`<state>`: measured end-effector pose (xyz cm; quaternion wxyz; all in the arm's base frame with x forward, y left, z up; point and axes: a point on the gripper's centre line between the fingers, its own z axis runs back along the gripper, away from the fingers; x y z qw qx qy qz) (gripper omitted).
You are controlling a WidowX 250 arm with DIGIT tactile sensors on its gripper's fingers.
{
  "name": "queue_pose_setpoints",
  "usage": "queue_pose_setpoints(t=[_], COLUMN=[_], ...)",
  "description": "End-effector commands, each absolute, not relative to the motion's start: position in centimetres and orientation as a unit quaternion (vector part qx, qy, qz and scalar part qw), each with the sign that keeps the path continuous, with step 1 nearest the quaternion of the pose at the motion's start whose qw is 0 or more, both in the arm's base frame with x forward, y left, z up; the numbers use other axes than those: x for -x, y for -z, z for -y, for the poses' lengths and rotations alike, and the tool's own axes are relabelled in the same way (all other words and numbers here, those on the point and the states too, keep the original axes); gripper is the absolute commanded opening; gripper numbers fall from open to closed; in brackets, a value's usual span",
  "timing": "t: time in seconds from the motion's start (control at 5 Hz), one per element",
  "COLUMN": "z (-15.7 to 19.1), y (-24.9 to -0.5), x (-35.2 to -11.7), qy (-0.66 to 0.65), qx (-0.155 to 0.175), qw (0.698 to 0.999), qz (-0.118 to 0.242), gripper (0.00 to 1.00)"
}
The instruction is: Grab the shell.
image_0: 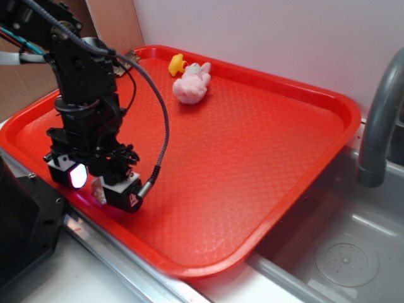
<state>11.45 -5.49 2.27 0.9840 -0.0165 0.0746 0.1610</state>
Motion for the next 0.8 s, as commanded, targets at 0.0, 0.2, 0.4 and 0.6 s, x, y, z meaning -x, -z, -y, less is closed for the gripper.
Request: queue_pose_setpoints(t=[0.0, 0.2, 0.4, 0.6], z=[5.2, 4.4, 3.1, 2.6], y=[-1.3, -4.0, -9.1, -14.3], x=[-12.0, -13.9, -16.1, -18.0], qy=[-0.139, -0.057, -0.002, 0.031], qx=[-0.004, 0.004, 0.022, 0.015], qw=[0.987, 0.996, 1.000, 0.999], qz=[-0.077, -0.064, -0.012, 0.030], gripper=[0.00, 0.00, 0.00, 0.00])
